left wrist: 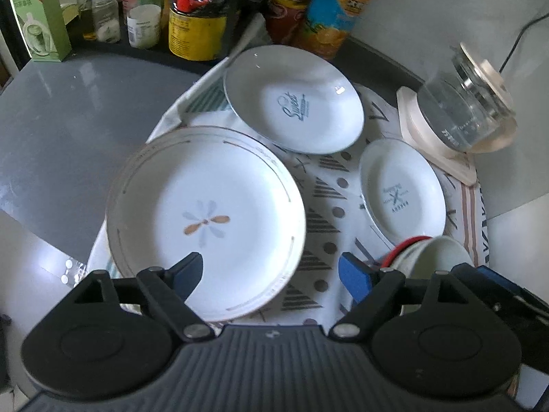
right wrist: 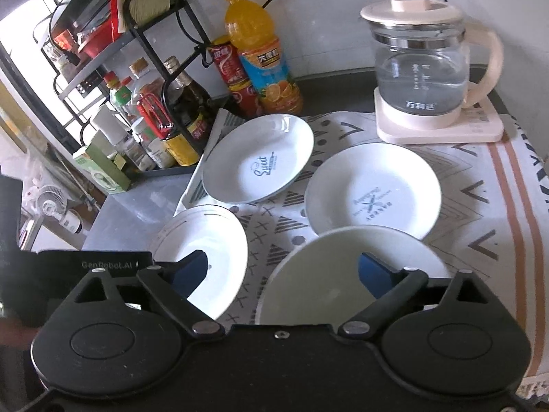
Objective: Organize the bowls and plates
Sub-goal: 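Move both grippers toward the white plate printed 'Sweet'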
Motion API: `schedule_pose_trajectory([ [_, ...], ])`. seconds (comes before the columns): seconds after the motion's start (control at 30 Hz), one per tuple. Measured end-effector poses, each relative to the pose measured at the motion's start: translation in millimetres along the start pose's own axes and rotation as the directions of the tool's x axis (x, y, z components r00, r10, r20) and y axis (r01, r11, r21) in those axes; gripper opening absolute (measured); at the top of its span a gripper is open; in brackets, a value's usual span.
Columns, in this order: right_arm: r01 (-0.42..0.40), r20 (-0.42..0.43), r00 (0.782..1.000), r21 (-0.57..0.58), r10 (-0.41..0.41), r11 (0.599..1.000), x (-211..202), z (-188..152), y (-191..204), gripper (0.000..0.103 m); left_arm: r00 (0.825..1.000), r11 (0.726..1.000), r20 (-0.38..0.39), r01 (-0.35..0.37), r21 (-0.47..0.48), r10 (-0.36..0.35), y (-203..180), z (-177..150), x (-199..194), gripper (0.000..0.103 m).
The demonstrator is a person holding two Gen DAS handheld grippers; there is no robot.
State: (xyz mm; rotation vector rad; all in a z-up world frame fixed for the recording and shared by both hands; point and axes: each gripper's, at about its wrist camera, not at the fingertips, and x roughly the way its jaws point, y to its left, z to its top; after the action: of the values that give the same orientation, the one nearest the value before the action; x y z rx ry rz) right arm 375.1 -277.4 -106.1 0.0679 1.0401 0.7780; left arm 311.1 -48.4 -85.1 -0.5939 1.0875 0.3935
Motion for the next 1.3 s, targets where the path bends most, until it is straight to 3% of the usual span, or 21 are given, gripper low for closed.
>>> schedule_pose_trajectory([
  [0.1, -0.002, 0.001, 1.000, -0.023, 0.002, 1.000, 6.7, 3.9, 12.8, 0.103, 1.000, 1.000, -0.002, -0.016, -0.006, 0.016, 12.3, 6.8, 0.6, 0.087],
  [0.27, -0.017, 0.005, 1.000, -0.024, 0.018, 1.000, 17.4, 14.5, 34.8, 0.103, 1.000, 1.000, -0.007, -0.011, -0.001, 0.011, 31.8, 24.0, 0.7, 0.088],
  [0.73, 0.117, -0.012, 0.993, 0.072, -0.117, 0.991, 70.3, 34.2, 77.4, 0.103, 0.999, 0.999, -0.047, 0.014, 0.042, -0.012, 81.2, 90.7, 22.8, 0.088],
  [1.0, 0.193, -0.021, 0.981, 0.115, -0.192, 0.974, 104.8, 39.9, 89.6, 0.103, 0.995, 0.991, -0.075, 0.076, 0.113, -0.068, 92.1, 124.3, 47.9, 0.088],
  [1.3, 0.225, 0.033, 0.972, 0.141, -0.232, 0.964, 120.1, 47.8, 91.9, 0.098, 0.992, 0.986, -0.004, 0.126, 0.110, -0.126, 96.2, 148.1, 68.5, 0.087],
])
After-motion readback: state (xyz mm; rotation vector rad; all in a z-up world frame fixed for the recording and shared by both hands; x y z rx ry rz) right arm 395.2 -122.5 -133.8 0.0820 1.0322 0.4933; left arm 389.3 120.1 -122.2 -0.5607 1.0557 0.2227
